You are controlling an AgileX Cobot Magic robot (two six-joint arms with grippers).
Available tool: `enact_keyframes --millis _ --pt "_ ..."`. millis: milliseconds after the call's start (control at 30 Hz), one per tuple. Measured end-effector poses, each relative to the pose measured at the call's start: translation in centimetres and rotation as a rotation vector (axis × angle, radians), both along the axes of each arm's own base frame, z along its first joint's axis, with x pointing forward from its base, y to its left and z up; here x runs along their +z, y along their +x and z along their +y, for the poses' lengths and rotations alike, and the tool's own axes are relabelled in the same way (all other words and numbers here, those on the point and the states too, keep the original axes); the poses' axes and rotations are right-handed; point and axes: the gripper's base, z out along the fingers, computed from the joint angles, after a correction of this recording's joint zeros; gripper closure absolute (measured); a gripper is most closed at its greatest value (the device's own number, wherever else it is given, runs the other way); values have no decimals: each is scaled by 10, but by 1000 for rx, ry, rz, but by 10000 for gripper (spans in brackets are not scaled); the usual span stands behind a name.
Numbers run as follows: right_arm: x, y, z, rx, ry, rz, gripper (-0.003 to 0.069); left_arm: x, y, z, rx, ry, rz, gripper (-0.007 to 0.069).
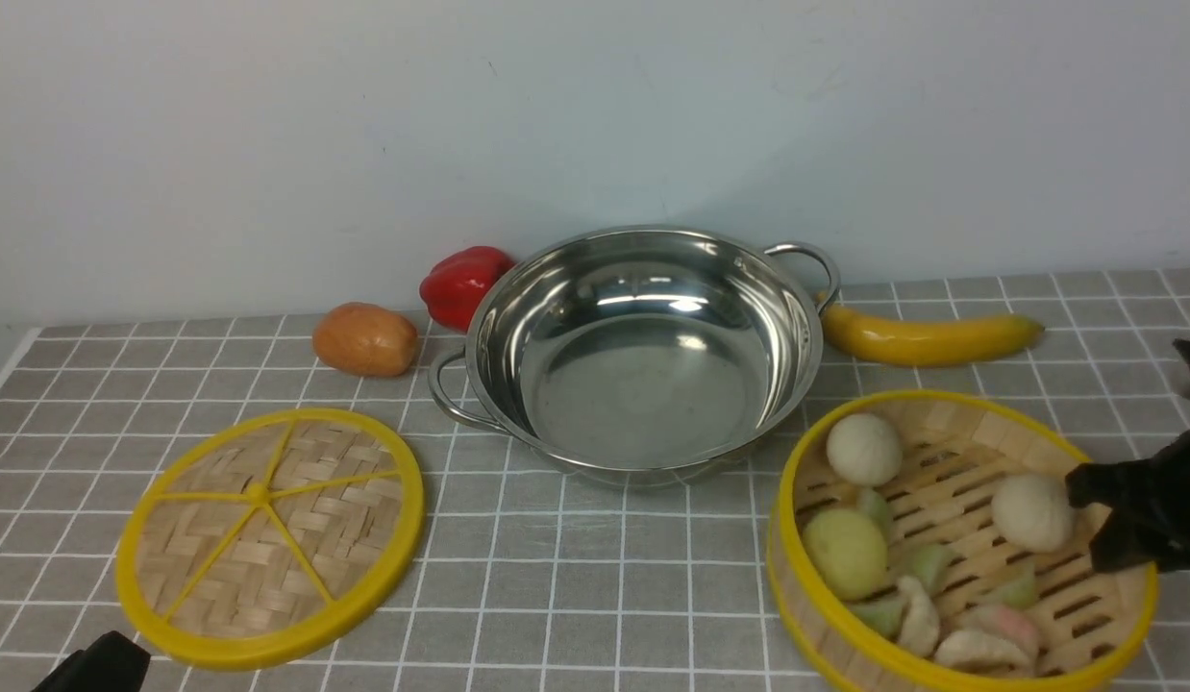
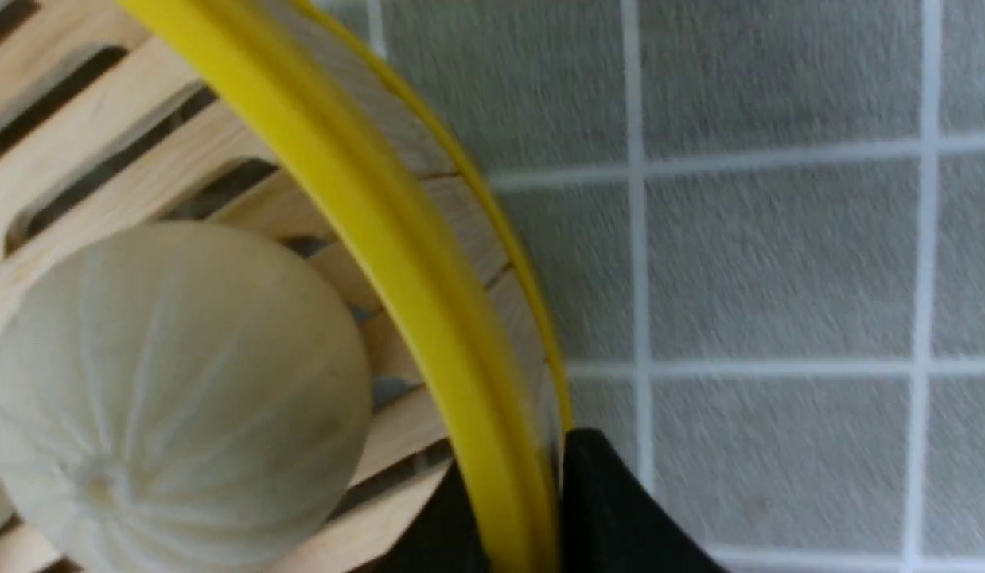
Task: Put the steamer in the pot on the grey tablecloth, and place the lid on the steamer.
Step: 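Reach for and grasp the rim of the bamboo steamer holding the buns with the right gripper, then place the bamboo steamer basket of food into the steel pot with the right gripper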
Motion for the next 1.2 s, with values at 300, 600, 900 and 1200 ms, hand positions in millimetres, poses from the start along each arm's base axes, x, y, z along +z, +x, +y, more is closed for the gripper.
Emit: enact_keyframes --millis 300,600,900,1200 --pt "49 -31 2 100 -32 16 557 0 0 0 -2 19 -3 382" --pt "130 0 30 171 -9 -146 557 0 0 0 -3 27 -4 382" --pt "170 92 139 298 16 -261 559 0 0 0 -3 30 -4 382" --pt "129 171 193 287 41 -310 560 0 0 0 -4 33 -5 382"
